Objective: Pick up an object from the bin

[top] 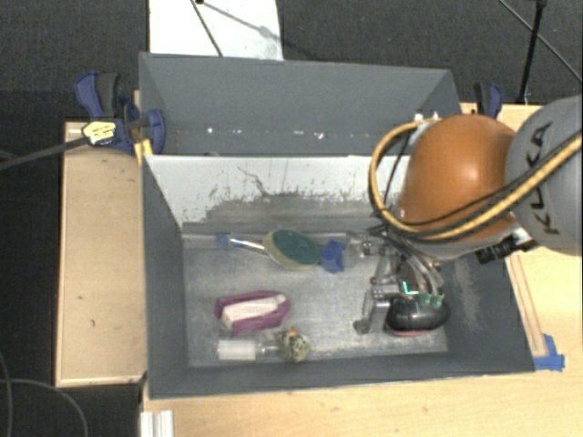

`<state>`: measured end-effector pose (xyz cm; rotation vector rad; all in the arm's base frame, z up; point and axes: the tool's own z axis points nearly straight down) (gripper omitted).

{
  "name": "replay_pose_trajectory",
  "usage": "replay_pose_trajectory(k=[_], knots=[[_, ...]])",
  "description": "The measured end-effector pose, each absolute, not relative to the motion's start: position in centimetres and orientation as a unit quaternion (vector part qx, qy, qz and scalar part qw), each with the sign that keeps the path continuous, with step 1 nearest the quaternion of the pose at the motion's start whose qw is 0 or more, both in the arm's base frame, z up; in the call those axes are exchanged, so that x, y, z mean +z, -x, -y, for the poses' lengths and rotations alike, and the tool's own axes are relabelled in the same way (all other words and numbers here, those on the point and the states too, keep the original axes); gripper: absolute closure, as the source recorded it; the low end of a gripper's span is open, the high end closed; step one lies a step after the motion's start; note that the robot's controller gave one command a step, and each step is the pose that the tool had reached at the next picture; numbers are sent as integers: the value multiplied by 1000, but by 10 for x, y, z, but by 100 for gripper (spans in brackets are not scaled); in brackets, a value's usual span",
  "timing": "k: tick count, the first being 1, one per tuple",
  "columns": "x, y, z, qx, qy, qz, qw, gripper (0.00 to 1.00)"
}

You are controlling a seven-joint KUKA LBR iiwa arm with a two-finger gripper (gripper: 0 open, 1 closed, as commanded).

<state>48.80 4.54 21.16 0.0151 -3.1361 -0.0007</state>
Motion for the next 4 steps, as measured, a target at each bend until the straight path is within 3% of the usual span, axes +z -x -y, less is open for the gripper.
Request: replay_pose_trajectory(k=[1, 2, 3, 4], knots=[[164, -502, 67, 1, -114, 994, 1, 0], [67, -506, 70, -1, -177, 984, 3, 0], [71, -538, 129, 0, -243, 970, -2, 0], [71, -537, 127, -1, -241, 971, -1, 100]])
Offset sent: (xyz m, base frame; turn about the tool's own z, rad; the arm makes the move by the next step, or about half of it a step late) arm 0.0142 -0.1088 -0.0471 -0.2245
